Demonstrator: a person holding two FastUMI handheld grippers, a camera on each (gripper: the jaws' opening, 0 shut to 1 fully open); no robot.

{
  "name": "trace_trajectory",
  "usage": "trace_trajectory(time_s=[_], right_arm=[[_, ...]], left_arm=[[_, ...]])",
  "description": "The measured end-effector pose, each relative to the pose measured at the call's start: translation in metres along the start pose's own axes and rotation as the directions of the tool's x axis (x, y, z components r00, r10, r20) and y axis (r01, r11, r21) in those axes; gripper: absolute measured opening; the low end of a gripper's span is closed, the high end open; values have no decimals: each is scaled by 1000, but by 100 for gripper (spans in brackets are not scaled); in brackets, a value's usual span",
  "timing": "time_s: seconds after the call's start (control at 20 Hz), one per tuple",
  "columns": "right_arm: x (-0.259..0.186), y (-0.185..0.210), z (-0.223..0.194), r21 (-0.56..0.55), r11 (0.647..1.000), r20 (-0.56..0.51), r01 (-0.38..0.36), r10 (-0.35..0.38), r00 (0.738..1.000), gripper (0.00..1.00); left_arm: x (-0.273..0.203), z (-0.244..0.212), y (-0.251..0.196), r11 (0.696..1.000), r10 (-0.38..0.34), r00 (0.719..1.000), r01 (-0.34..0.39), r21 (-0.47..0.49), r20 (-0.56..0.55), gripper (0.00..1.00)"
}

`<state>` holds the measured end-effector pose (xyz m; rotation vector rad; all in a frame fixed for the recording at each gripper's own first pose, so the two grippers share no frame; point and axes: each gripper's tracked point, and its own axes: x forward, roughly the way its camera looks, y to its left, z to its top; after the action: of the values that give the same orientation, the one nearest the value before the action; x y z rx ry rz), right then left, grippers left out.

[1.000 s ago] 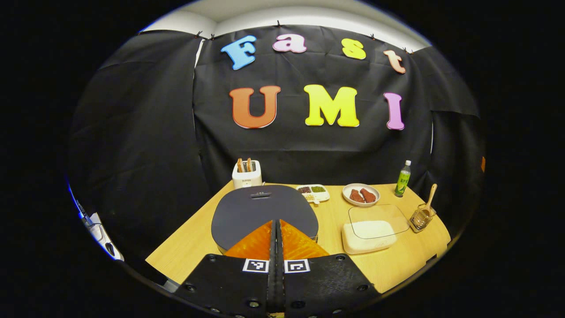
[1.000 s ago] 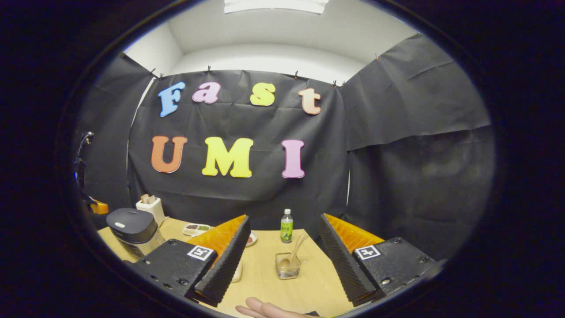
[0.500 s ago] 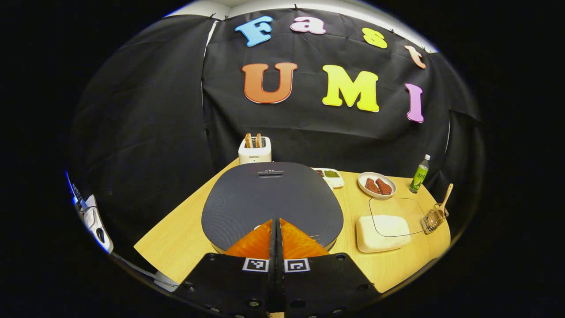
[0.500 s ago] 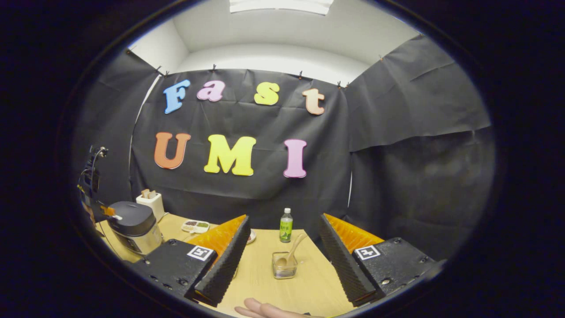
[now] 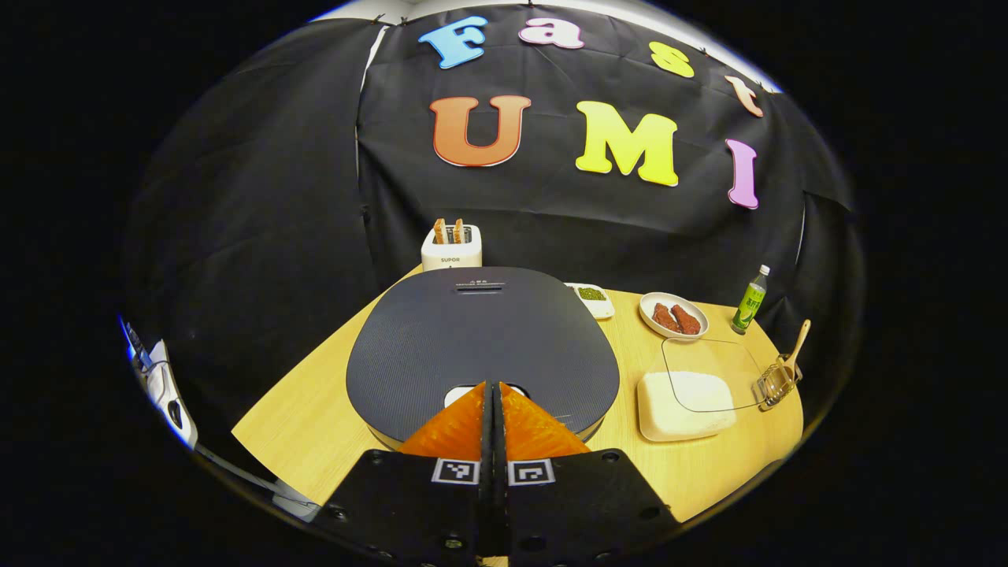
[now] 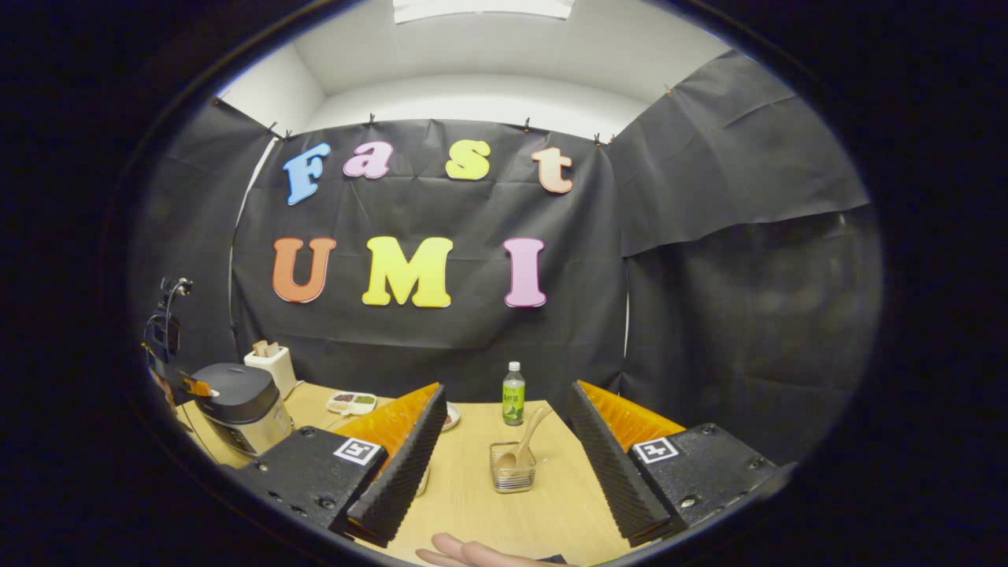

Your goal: Close the left gripper, press the button to open the rice cooker; take a wooden spoon from the chopstick holder with the right hand, scoop a spoonful of rice and pour it into the rice cooker, then put the wooden spoon back into the chopstick holder.

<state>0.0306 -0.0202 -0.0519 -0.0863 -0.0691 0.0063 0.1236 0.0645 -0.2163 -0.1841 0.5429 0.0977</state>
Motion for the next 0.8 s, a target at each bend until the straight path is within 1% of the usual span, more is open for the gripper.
trace_trajectory(time_s=[0.15, 0.3, 0.35, 0.4, 0.45, 0.5, 0.55, 0.6, 0.65, 0.7, 0.8], right_arm=[[2, -6, -4, -5, 1000, -15, 5, -5, 1000, 100], [1, -13, -1, 1, 1000, 8, 14, -14, 1000, 100], [0, -14, -2, 7, 1000, 14, 14, -14, 1000, 100], [1, -15, -5, 15, 1000, 12, 11, -11, 1000, 99], [1, -15, -8, 20, 1000, 3, 8, -8, 1000, 99], [2, -17, -14, 21, 1000, -12, 6, -6, 1000, 100], [2, -18, -17, 20, 1000, -24, 4, -4, 1000, 100], [2, -20, -19, 19, 1000, -25, 6, -5, 1000, 99], [3, -23, -19, 18, 1000, -22, 12, -11, 1000, 99], [4, -26, -21, 15, 1000, -24, 17, -17, 1000, 99], [9, -28, -27, 21, 1000, -35, 22, -21, 999, 100]], left_arm=[[-2, 3, -1, 1000, -6, 1000, 5, 15, 26, 0], [-9, 25, -2, 997, -1, 991, -8, 71, 132, 0], [-15, 37, -6, 997, -15, 983, 1, 77, 181, 0], [-24, 49, -9, 997, -26, 973, 8, 80, 230, 11], [-37, 65, -7, 997, -15, 956, -8, 77, 293, 34], [-50, 81, -6, 996, -5, 933, -26, 81, 359, 58], [-62, 92, -5, 996, 8, 913, -45, 81, 409, 70], [-81, 94, -4, 996, 20, 905, -53, 67, 426, 83], [-82, 100, -4, 996, 36, 897, -66, 52, 440, 95], [-89, 99, -3, 997, 41, 898, -64, 37, 438, 93], [-106, 93, -6, 999, 29, 897, -42, 20, 442, 93]])
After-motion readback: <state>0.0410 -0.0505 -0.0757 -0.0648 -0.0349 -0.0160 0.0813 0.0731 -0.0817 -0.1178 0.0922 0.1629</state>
